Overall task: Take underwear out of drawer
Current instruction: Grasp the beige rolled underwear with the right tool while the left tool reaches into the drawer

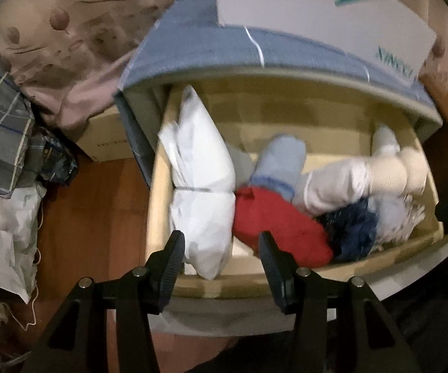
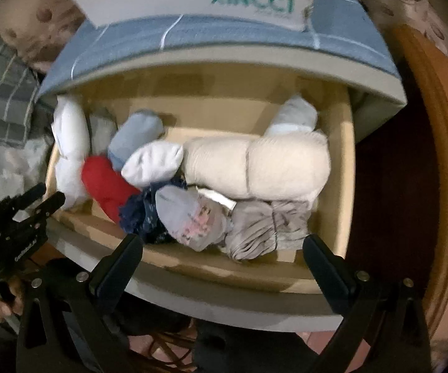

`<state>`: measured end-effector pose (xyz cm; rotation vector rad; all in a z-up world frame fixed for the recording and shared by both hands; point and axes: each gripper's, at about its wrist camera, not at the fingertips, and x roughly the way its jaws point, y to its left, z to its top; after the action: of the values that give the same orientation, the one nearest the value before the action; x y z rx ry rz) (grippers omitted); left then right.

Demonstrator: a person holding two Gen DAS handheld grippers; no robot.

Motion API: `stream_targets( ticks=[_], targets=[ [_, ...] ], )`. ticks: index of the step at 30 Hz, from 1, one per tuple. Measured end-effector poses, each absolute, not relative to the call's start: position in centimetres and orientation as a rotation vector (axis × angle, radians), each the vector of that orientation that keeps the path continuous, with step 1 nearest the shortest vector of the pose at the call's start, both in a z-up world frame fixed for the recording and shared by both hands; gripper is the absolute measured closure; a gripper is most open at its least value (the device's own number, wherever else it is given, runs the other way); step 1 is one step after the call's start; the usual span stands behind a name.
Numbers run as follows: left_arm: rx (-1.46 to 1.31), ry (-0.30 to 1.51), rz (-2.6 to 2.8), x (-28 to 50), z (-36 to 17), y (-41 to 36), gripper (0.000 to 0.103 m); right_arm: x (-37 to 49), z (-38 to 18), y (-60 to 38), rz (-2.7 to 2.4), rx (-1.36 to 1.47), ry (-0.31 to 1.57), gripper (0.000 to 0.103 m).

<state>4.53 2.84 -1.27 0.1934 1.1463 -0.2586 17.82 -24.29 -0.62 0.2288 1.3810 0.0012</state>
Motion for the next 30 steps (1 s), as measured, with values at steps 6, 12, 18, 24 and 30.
stream_targets(
  ticks=[6, 12, 18, 24, 30],
  targets=[
    [0.139, 1.129, -0.225, 5.6, 0.4, 4.8, 0.052, 19.4, 0.0, -26.6, -0.028, 0.244, 1.399, 0.002],
    [0.13, 1.142, -0.202, 6.2, 0.6, 5.8, 0.052, 19.0, 0.5, -26.3, 0.033, 0.135, 1.375, 0.014],
    [0.146, 1.159, -0.192, 6.5, 0.1, 5.8, 0.052, 17.9, 0.1, -23.7, 0.154, -0.14, 1.414, 0.039],
    [0.155, 1.182, -0.21, 6.8, -0.1, 6.1, 0.052, 17.6, -1.3, -21.3, 0.302, -0.472, 1.402, 0.038],
    [0.135, 1.204, -0.197, 7.7, -0.5, 6.7, 0.052, 16.4, -3.3, -19.7, 0.388, -0.693, 1.39, 0.034]
  ],
)
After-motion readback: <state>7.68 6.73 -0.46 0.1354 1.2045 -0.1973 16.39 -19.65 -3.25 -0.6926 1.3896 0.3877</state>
